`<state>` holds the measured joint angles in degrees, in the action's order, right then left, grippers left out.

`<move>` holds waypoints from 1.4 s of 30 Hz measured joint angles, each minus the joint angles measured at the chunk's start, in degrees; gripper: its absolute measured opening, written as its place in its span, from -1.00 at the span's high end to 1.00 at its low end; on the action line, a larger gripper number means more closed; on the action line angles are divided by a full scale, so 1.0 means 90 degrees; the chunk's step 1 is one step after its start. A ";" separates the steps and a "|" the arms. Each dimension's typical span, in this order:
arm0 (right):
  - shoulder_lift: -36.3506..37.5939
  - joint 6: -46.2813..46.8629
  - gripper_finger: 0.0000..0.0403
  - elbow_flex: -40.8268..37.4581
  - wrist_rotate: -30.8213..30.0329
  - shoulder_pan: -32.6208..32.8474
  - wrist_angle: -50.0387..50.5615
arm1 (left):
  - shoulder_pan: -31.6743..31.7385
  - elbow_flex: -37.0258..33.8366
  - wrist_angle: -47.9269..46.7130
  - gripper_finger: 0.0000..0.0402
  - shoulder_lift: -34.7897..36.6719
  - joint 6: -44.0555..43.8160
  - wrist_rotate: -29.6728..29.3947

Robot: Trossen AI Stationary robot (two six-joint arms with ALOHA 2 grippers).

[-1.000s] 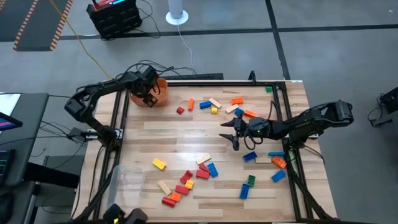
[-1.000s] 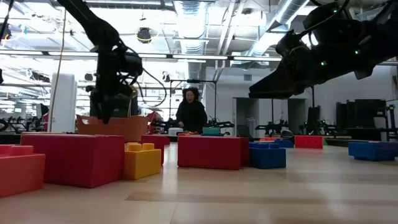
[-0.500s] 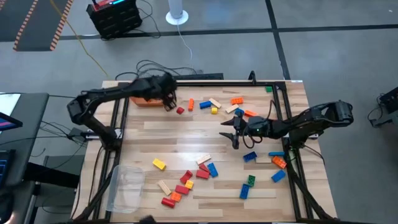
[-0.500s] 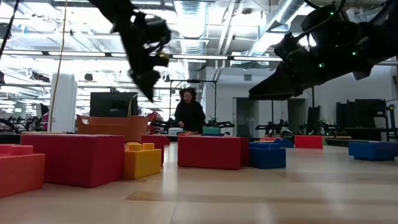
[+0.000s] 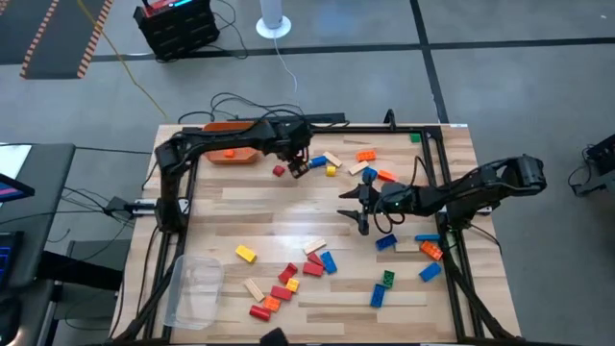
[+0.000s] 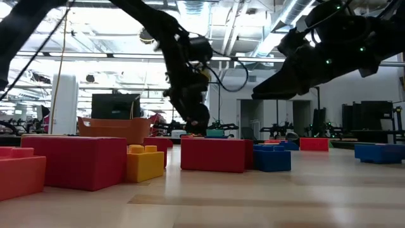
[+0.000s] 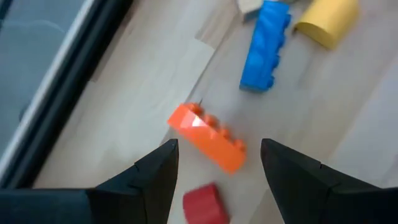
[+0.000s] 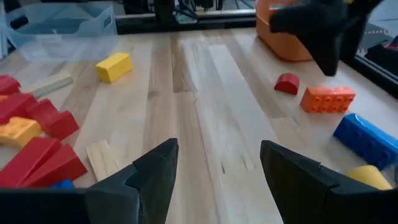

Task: Sort blocks by size
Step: Put the large orange game piece into the transparent bin

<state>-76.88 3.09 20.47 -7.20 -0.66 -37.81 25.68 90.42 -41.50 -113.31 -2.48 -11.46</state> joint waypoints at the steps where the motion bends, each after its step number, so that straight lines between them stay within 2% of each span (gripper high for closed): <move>1: 0.0000 -0.0005 -0.29 0.0000 0.0000 0.0009 0.0067 | 0.0020 0.0120 -0.0035 -0.10 -0.0147 -0.0045 -0.0002; 10: 0.0000 -0.0066 -0.29 0.0000 -0.0005 0.0036 0.0204 | 0.0218 0.0344 -0.0183 -0.15 -0.0642 -0.0292 -0.0226; 21: 0.0002 -0.0186 -0.29 0.0002 -0.0015 0.0031 0.0125 | 0.0397 0.0346 -0.0077 -0.16 -0.0981 -0.0669 0.0550; 26: 0.0002 -0.0189 -0.29 0.0005 -0.0027 0.0025 0.0128 | 0.0356 0.0346 -0.0243 -0.14 -0.1072 -0.0540 0.0492; 34: 0.0002 -0.0186 -0.29 0.0005 -0.0029 0.0021 0.0157 | 0.0184 0.0350 -0.0565 0.01 -0.1070 0.0666 0.0048; 39: 0.0002 -0.0184 -0.29 0.0005 -0.0029 0.0021 0.0159 | 0.0068 0.0612 -0.0622 0.00 -0.1070 0.1312 -0.0040; 42: 0.0002 -0.0182 -0.29 0.0005 -0.0028 0.0019 0.0170 | 0.0027 0.0813 -0.1073 -0.03 -0.1068 0.1853 -0.0083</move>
<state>-76.86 1.45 20.51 -7.45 -0.49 -36.28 25.92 97.74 -51.16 -122.92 14.20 -12.21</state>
